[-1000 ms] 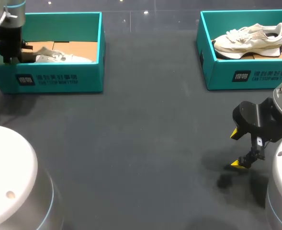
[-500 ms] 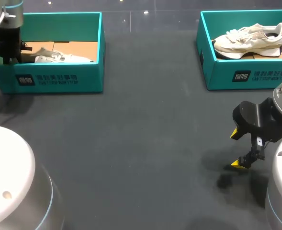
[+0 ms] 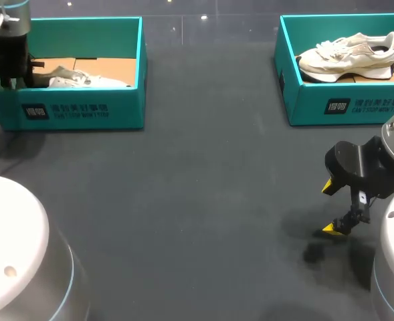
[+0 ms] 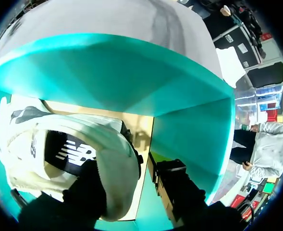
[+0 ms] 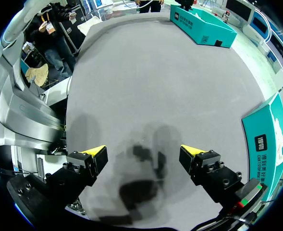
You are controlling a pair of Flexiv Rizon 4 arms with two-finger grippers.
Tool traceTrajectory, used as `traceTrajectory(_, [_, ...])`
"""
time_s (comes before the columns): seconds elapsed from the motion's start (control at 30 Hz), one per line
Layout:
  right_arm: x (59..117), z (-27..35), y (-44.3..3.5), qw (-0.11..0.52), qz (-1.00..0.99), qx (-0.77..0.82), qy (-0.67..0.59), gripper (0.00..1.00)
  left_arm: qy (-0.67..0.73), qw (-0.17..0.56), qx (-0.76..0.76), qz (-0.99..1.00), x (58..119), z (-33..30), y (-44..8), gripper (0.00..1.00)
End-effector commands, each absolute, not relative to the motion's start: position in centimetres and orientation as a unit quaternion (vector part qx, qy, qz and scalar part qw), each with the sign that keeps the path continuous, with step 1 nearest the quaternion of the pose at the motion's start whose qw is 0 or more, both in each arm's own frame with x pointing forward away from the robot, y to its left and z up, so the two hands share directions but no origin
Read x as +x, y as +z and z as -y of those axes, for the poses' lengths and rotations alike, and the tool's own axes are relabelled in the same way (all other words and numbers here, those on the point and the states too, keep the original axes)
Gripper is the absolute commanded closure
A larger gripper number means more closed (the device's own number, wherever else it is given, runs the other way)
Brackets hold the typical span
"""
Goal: Take the shoe out of the shoebox, open the shoe tongue, remove and reinsert the insole, then place the shoe into the shoebox
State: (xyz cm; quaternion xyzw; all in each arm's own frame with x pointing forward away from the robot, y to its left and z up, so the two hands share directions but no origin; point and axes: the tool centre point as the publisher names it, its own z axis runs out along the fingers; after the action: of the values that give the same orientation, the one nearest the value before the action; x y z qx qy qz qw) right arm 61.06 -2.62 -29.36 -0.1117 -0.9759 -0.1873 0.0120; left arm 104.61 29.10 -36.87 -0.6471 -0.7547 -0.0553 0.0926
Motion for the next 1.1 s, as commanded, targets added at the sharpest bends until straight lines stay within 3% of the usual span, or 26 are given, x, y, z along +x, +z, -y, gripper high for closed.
traceTrajectory(0.03, [60.8, 2.7, -29.4, 0.01, 0.976, -0.112, -0.187, 0.0, -0.055, 0.084, -0.648, 0.755, 104.5, -29.2, -36.3, 0.52])
traceTrajectory(0.1, [60.8, 2.7, -29.4, 0.01, 0.976, -0.112, -0.187, 0.0, -0.055, 0.078, -0.65, 0.754, 104.5, -29.1, -35.8, 0.49])
traceTrajectory(0.2, [60.8, 2.7, -29.4, 0.01, 0.976, -0.112, -0.187, 0.0, -0.055, 0.068, -0.652, 0.754, 104.7, -28.8, -35.1, 0.33])
traceTrajectory(0.33, [60.8, 2.7, -29.4, 0.01, 0.976, -0.112, -0.187, 0.0, -0.054, 0.057, -0.656, 0.751, 104.9, -28.5, -34.3, 0.3])
traceTrajectory(0.4, [60.8, 2.7, -29.4, 0.01, 0.976, -0.112, -0.187, 0.0, -0.052, 0.055, -0.657, 0.75, 105.1, -28.4, -34.0, 0.21])
traceTrajectory(0.53, [60.8, 2.7, -29.4, 0.01, 0.976, -0.112, -0.187, 0.0, -0.051, 0.049, -0.66, 0.748, 105.2, -28.0, -33.5, 0.15])
traceTrajectory(0.63, [60.8, 2.7, -29.4, 0.01, 0.976, -0.112, -0.187, 0.0, -0.051, 0.042, -0.662, 0.746, 105.1, -27.8, -33.0, 0.04])
traceTrajectory(1.1, [60.8, 2.7, -29.4, 0.01, 0.976, -0.112, -0.187, 0.0, -0.056, 0.001, -0.672, 0.739, 104.8, -26.4, -26.9, 0.0])
